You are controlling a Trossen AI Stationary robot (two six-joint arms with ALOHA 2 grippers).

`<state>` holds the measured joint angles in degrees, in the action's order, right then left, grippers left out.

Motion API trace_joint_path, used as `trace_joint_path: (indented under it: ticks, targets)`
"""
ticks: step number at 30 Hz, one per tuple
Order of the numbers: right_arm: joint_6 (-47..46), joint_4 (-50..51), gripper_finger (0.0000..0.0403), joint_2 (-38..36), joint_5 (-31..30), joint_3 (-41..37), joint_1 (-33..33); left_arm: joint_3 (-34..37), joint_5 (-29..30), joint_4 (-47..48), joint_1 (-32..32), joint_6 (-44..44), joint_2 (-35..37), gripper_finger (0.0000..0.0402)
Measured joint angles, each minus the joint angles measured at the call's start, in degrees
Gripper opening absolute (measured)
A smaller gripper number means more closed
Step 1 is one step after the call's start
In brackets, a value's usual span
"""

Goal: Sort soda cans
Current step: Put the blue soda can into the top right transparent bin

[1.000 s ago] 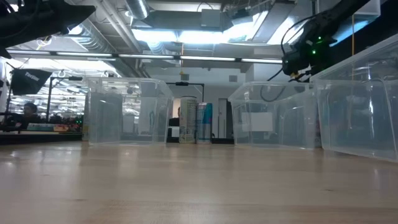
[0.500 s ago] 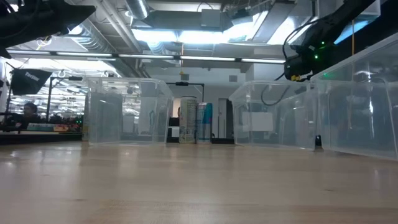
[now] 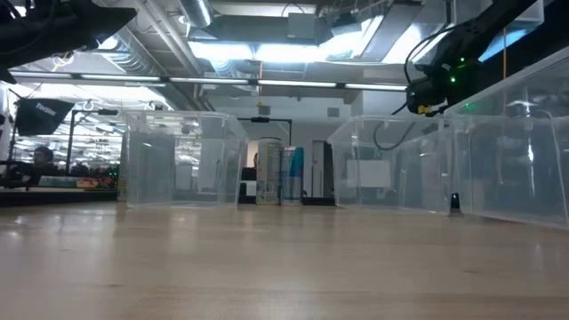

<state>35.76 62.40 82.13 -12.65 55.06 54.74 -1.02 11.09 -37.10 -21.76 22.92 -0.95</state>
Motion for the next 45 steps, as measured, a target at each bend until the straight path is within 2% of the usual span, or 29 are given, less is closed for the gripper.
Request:
trace_joint_path:
  ticks: [5, 12, 21, 32, 41, 43, 45]
  targets:
    - [0.64, 3.89, 0.0232, -2.94, -1.32, 1.67, 0.03, 0.00, 0.00, 0.00, 0.01, 0.00, 0.00, 0.0031]
    - [1.60, 7.86, 0.0225, -7.30, -2.33, 8.44, 0.00, 0.00, 0.00, 0.03, 0.02, -0.46, 0.01, 0.0031]
    - [2.57, 11.53, 0.0230, -10.45, 0.55, 16.60, 0.00, 0.00, 0.00, 0.16, 0.02, -0.66, 0.00, 0.0031]
    - [3.53, 11.64, 0.0229, -13.01, 1.84, 21.81, -0.02, 0.00, 0.00, 0.15, 0.02, -0.44, 0.00, 0.0031]
    - [3.53, 11.63, 0.0229, -13.09, 1.95, 22.52, 0.00, 0.00, 0.00, -0.02, 0.01, -0.44, 0.00, 0.0031]
    - [3.53, 11.47, 0.0229, -13.09, 3.63, 22.52, 0.00, 0.00, 0.00, -0.03, 0.02, -0.44, 0.02, 0.0031]
    - [3.82, 10.18, 0.0229, -13.00, 9.20, 22.52, 0.00, 0.00, 0.00, -0.04, 0.02, -0.44, 0.00, 0.0031]
